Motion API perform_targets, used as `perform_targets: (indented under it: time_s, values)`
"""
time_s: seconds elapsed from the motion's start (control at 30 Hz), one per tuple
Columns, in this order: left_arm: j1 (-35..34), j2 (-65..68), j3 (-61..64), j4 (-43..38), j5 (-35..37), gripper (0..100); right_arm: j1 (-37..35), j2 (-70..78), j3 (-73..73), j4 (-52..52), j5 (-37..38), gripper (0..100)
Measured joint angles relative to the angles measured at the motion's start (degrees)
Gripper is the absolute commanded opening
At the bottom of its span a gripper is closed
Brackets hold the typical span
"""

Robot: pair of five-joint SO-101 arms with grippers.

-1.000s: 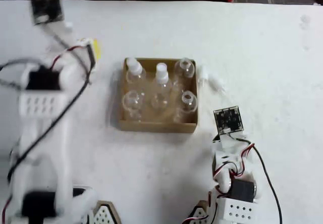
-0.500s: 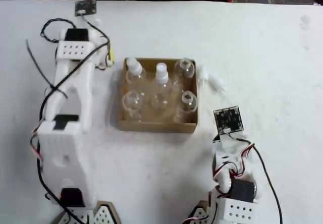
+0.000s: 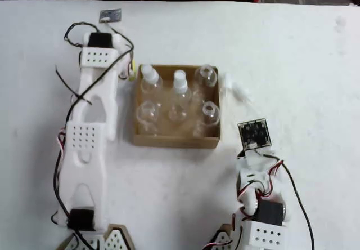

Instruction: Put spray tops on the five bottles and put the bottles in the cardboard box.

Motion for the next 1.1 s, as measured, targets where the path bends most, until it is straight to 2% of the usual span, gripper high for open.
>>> perform_targets:
  time_s: [0.17,0.47,0.9,1.03,1.1]
  values:
    - [0.2,4.7,-11.1,4.1,2.7,14,0.0,0.0,0.0,0.0,0.0,1.8]
    - [0.4,13.7,-20.3,4.1,3.4,14,0.0,0.0,0.0,0.0,0.0,1.8]
    - [1.3,14.7,-20.9,4.4,3.6,13,0.0,0.0,0.0,0.0,0.0,1.8]
    - [1.2,14.7,-20.9,4.8,3.6,3,0.0,0.0,0.0,0.0,0.0,1.8]
    - [1.3,14.7,-20.9,5.0,3.6,3,0.0,0.0,0.0,0.0,0.0,1.8]
